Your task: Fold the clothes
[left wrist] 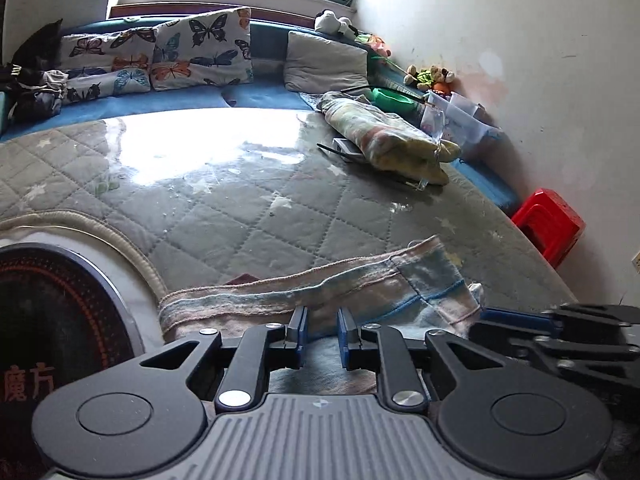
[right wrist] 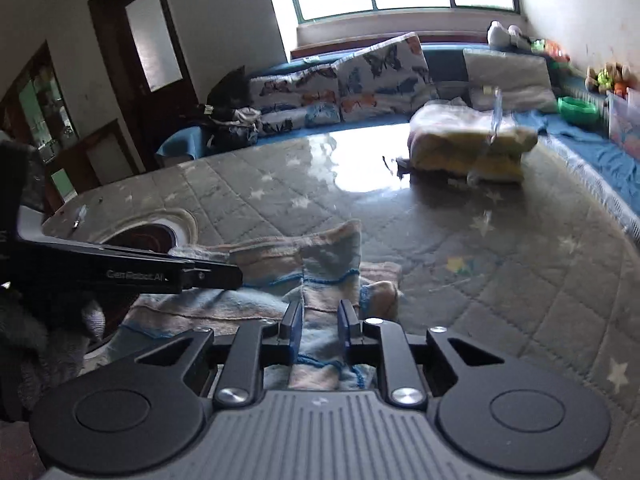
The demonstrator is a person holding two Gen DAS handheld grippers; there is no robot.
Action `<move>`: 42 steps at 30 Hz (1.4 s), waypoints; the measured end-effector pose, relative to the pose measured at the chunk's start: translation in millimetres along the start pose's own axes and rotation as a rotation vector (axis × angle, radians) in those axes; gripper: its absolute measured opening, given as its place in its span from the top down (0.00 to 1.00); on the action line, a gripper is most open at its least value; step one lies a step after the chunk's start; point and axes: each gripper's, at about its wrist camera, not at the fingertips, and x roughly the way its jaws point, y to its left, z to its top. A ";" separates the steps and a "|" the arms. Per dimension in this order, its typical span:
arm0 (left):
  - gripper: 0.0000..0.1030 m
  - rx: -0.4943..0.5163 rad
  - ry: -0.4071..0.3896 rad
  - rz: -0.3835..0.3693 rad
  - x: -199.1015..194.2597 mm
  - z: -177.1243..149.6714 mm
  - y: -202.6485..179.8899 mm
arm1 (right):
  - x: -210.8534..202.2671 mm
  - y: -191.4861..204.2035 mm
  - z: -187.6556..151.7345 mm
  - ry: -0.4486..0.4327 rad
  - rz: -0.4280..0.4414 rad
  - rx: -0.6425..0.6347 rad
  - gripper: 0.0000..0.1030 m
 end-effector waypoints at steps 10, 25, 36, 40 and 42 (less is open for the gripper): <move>0.83 0.085 -0.012 -0.108 -59.3 -44.0 -18.4 | -49.2 36.3 -32.7 -0.038 0.042 -0.147 0.82; 0.83 0.139 -0.007 -0.120 -83.1 -96.9 -14.5 | -58.1 15.6 -76.2 -0.073 0.042 -0.029 0.87; 0.75 0.128 -0.019 -0.119 -98.1 -107.6 -7.6 | -73.8 18.6 -78.7 -0.060 0.009 -0.034 0.84; 0.68 0.119 -0.043 -0.113 -105.0 -104.9 -5.8 | -76.4 27.3 -60.4 -0.092 0.007 -0.081 0.80; 0.68 0.110 -0.038 -0.099 -103.8 -105.7 -3.6 | -67.9 29.5 -50.4 -0.094 0.002 -0.088 0.80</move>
